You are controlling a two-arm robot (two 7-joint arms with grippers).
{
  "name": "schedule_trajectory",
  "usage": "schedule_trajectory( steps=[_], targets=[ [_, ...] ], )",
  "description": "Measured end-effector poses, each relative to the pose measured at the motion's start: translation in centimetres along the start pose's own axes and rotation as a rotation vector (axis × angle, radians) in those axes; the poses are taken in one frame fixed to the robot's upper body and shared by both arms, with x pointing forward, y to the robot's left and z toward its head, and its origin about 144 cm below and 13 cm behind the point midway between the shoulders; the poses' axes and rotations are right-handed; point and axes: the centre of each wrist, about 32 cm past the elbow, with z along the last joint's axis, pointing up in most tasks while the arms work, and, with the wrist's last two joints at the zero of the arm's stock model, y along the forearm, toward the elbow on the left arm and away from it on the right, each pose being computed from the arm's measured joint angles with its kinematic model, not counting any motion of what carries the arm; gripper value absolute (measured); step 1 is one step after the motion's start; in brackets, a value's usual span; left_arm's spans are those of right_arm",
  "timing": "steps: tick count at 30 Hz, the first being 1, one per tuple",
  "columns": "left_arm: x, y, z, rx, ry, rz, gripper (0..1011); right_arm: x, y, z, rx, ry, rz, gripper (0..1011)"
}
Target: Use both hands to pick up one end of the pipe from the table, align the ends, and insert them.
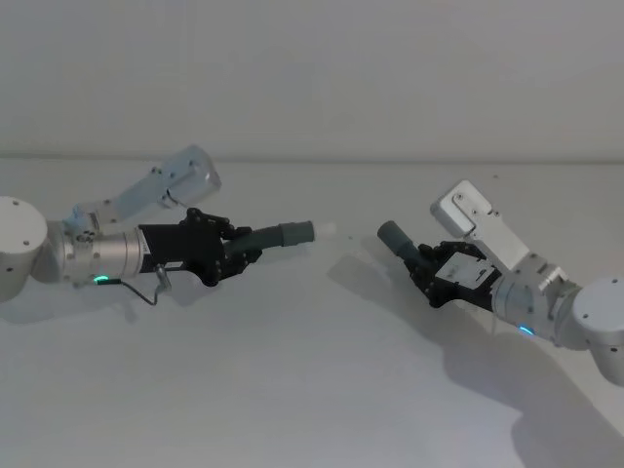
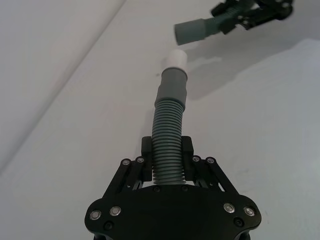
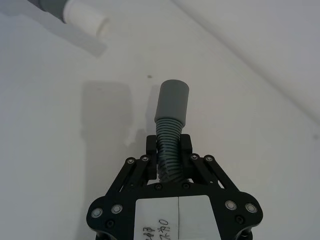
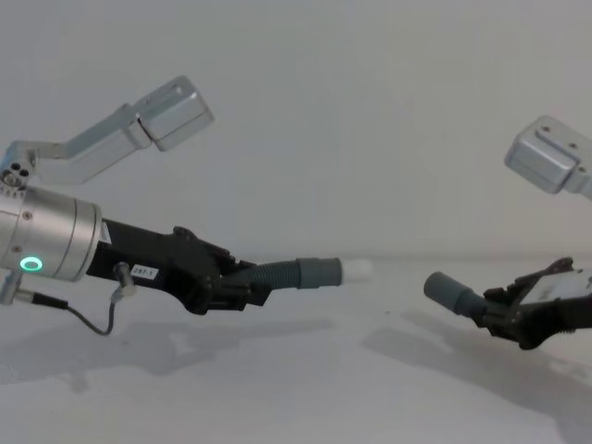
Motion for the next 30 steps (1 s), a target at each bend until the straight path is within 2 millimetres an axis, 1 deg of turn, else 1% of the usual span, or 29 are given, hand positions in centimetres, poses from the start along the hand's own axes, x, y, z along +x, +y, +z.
schedule_trajectory(
  steps=[11,18,20,30],
  targets=[
    [1.4,0.7,1.2,-0.015,-0.218,-0.111,327,-0.1,-0.7,0.7,0.009,-0.224,-0.039,260],
    [2.1,1.2,2.0,-0.013,-0.344,-0.181,327,-0.1,-1.1,1.1,0.010,-0.343,-0.034,260],
    [2.3,1.3,2.3,-0.010,-0.383,-0.202,327,0.0,-1.3,1.3,0.009,-0.406,-0.023,260],
    [2.7,1.8,3.1,-0.004,-0.482,-0.257,327,0.2,-2.2,1.9,-0.005,-0.577,0.032,262]
  ],
)
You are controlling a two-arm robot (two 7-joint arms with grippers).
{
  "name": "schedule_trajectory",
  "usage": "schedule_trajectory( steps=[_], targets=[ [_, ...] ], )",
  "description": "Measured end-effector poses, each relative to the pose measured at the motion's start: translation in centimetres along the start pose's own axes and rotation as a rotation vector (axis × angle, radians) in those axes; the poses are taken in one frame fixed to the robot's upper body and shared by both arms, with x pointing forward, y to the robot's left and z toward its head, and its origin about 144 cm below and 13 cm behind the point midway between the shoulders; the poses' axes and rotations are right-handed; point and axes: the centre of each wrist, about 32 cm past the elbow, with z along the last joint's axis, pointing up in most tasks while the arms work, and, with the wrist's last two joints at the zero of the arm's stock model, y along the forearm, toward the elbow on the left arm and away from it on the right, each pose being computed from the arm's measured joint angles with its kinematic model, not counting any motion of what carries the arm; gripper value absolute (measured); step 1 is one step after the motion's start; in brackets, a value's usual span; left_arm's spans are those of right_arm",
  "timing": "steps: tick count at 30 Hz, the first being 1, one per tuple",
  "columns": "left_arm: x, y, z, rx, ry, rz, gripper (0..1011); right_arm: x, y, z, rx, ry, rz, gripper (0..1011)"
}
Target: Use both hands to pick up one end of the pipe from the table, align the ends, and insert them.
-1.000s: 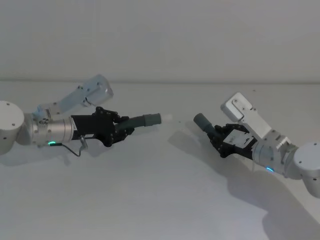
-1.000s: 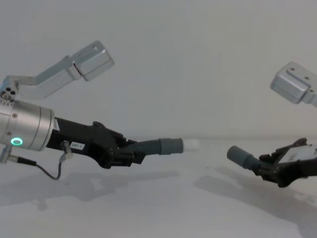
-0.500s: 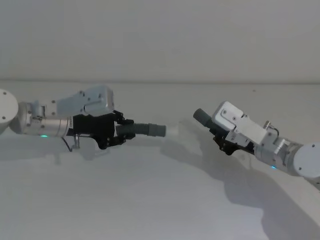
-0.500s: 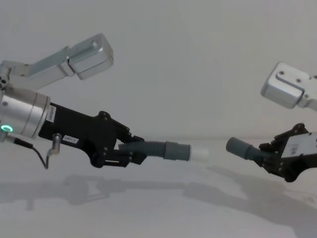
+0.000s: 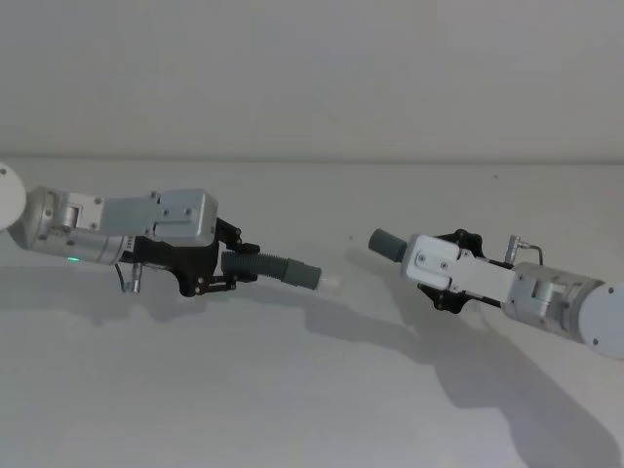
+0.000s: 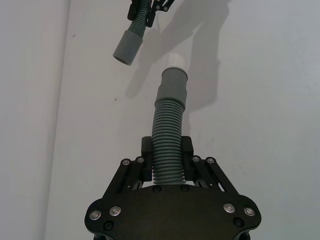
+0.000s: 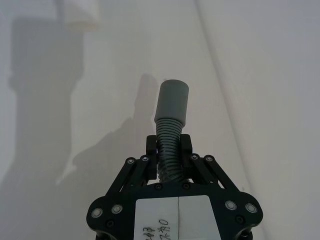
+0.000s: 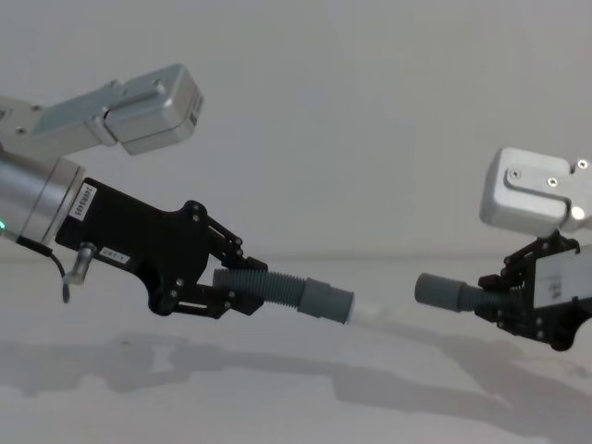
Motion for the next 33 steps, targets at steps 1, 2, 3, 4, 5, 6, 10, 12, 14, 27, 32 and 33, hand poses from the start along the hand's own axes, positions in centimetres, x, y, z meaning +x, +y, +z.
schedule_trajectory(
  steps=[1,2,3,4,5,6,10,12,14,27,32,33],
  targets=[
    [0.1,0.1,0.0,0.001,-0.010,-0.006,327,0.1,-0.2,0.1,-0.001,-0.027,0.013,260],
    [0.1,0.1,0.1,0.002,-0.015,-0.009,327,0.1,-0.3,0.1,-0.001,-0.040,0.020,260],
    [0.1,0.1,0.1,0.002,-0.023,-0.014,327,0.2,-0.5,0.2,-0.003,-0.067,0.035,260],
    [0.1,0.2,0.1,0.003,-0.026,-0.016,327,0.2,-0.5,0.2,-0.003,-0.067,0.035,260],
    [0.2,0.2,0.1,0.003,-0.030,-0.018,327,0.3,-0.7,0.3,-0.005,-0.091,0.053,262],
    [0.2,0.2,0.2,0.003,-0.037,-0.023,327,0.3,-0.8,0.4,-0.005,-0.105,0.062,260],
    [0.3,0.3,0.2,0.005,-0.050,-0.031,327,0.7,-1.5,0.8,-0.014,-0.176,0.120,260],
    [0.3,0.3,0.3,0.005,-0.054,-0.034,327,0.8,-1.8,1.0,-0.018,-0.199,0.146,260],
    [0.3,0.4,0.3,0.006,-0.060,-0.038,327,0.9,-2.1,1.2,-0.023,-0.228,0.180,262],
    [0.4,0.5,0.4,0.008,-0.077,-0.049,327,2.4,-4.5,2.9,-0.050,-0.317,0.397,260],
    [0.4,0.5,0.4,0.007,-0.081,-0.051,327,3.1,-5.3,3.4,-0.041,-0.299,0.462,260],
    [0.4,0.5,0.4,0.007,-0.081,-0.051,327,3.3,-5.6,3.5,-0.036,-0.291,0.474,260]
  ],
)
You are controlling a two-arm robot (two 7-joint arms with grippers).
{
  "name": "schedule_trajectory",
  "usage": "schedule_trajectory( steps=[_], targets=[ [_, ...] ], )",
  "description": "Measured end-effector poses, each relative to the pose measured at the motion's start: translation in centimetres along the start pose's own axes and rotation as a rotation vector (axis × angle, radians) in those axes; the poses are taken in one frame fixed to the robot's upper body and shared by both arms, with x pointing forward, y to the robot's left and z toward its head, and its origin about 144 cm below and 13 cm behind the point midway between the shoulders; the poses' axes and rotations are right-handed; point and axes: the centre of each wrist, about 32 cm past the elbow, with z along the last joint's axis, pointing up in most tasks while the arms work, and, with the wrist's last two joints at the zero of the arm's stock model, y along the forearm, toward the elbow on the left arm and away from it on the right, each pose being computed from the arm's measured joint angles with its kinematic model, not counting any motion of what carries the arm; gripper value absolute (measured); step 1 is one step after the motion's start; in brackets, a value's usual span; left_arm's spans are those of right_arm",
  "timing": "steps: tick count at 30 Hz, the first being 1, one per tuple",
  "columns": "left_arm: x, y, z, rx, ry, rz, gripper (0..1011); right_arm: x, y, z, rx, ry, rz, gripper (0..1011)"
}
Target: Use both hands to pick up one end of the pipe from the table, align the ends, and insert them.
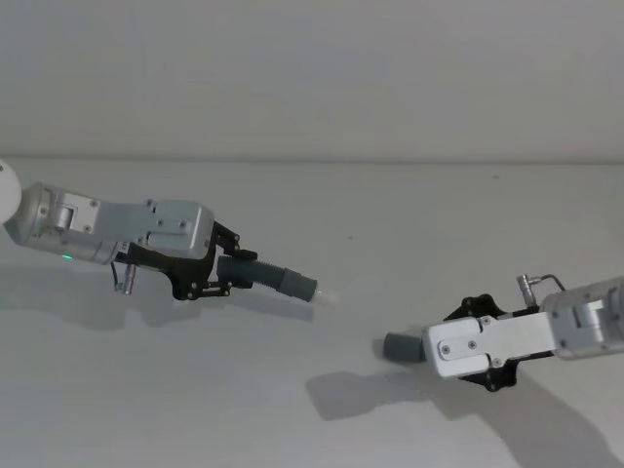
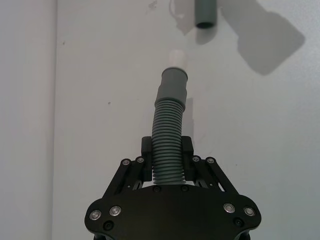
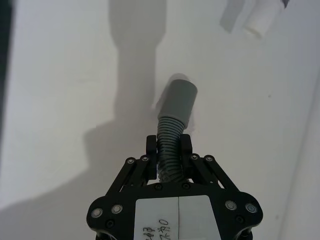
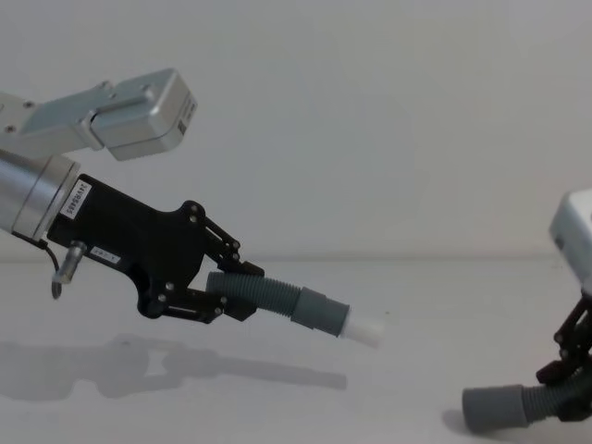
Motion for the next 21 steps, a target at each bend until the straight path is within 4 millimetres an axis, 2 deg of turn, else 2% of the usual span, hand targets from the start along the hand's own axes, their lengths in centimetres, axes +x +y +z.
schedule_trajectory(
  steps=[10,21],
  targets=[
    [0.0,0.0,0.0,0.001,-0.003,-0.002,327,0.6,-1.6,0.2,0.069,0.074,0.017,260],
    [0.0,0.1,0.0,0.001,-0.004,-0.003,327,1.5,-1.7,0.1,0.142,0.182,-0.046,260]
  ],
)
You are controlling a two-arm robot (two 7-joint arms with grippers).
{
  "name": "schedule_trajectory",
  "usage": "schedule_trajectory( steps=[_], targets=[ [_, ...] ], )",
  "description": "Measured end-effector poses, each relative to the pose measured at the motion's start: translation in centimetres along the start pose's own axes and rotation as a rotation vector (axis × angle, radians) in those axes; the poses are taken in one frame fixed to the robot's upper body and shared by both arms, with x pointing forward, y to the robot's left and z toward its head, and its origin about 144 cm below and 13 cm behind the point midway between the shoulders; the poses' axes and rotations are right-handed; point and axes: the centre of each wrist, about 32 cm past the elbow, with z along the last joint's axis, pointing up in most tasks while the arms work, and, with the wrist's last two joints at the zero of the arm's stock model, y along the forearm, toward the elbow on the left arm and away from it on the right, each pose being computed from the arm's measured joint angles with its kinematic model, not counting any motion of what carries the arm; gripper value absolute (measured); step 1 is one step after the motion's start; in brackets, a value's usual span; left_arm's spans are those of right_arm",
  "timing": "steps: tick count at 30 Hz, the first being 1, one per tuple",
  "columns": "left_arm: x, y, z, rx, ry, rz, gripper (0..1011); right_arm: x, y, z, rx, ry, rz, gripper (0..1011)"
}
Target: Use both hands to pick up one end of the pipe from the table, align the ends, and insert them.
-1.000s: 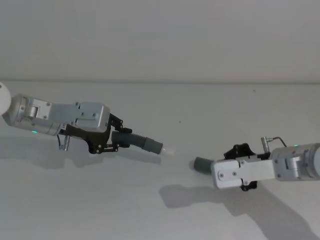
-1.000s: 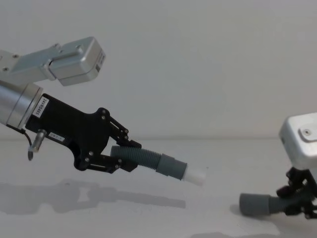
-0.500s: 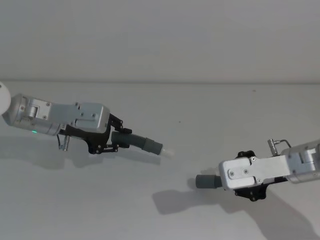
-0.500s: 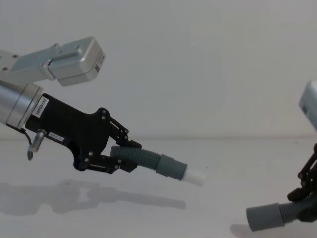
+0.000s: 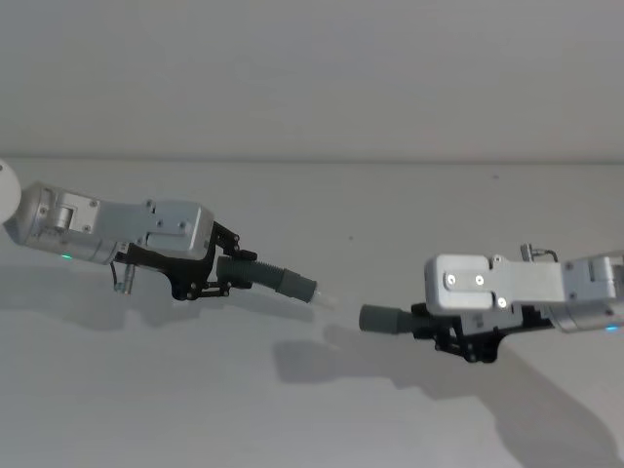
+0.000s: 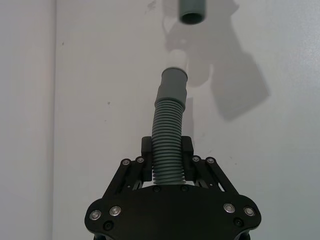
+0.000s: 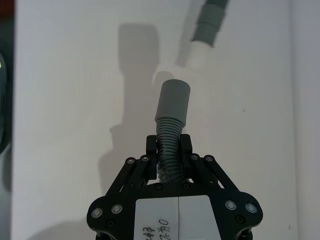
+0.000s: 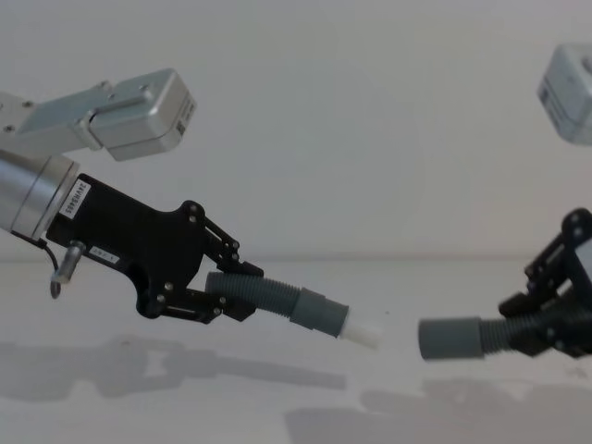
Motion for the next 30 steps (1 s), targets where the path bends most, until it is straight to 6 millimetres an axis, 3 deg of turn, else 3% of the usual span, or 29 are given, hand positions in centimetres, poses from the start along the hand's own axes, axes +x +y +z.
schedule_trajectory(
  steps=[19,30],
  targets=[
    [0.0,0.0,0.0,0.000,0.000,0.000,327,1.6,2.5,-1.1,0.030,0.139,-0.072,260],
    [0.0,0.0,0.0,0.000,0.000,0.000,327,2.5,2.4,-1.0,0.011,0.127,-0.034,260]
  ],
)
